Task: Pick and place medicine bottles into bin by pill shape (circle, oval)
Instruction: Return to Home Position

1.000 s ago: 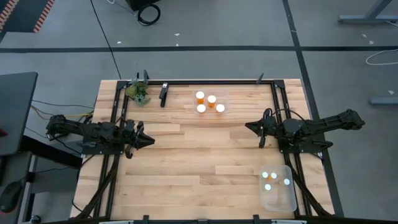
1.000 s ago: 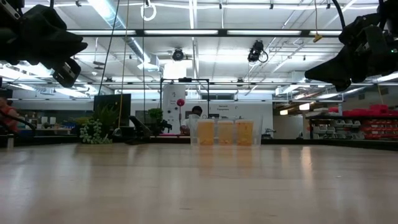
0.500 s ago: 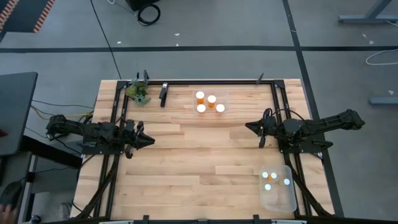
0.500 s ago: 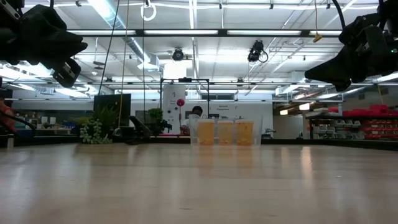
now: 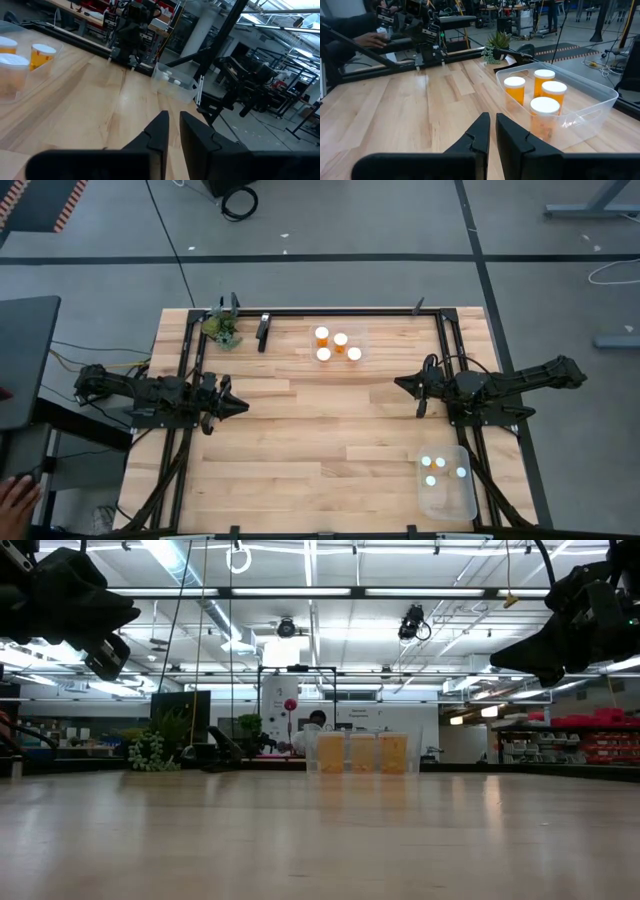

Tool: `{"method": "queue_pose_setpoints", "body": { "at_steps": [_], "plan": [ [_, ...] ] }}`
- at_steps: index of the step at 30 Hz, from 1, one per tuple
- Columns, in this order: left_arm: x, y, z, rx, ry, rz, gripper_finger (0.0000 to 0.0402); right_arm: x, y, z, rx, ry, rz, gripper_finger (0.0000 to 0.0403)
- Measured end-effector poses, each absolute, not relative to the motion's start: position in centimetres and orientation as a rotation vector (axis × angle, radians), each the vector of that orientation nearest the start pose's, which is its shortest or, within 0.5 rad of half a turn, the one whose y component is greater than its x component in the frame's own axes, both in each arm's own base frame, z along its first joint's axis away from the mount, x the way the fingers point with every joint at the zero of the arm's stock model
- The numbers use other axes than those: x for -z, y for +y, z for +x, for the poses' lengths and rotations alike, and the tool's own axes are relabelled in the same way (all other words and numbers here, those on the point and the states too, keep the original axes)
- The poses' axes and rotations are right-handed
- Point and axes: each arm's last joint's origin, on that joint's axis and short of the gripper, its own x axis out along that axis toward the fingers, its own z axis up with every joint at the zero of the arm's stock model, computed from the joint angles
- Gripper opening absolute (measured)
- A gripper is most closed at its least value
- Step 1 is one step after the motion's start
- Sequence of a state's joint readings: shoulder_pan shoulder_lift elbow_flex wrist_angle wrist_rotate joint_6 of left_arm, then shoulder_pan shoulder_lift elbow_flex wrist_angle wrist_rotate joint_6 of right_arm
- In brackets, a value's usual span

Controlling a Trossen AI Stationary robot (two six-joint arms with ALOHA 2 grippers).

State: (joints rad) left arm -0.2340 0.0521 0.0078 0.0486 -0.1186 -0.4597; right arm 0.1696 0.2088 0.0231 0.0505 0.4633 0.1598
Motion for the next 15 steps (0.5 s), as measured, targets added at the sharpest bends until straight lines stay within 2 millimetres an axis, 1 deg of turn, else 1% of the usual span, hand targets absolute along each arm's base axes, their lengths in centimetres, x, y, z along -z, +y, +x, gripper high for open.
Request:
{"method": "queue_pose_setpoints", "body": {
  "at_steps": [8,15],
  "plan": [
    [-16.66,-1.99,9.83,0.115,0.023,-0.460,0.0062,-15.93,0.52,10.71,0.303,0.105,0.116,0.0037],
    [-16.66,-2.00,9.83,0.115,0.023,-0.460,0.0053,-15.93,0.52,10.70,0.303,0.105,0.116,0.0037]
  ]
}}
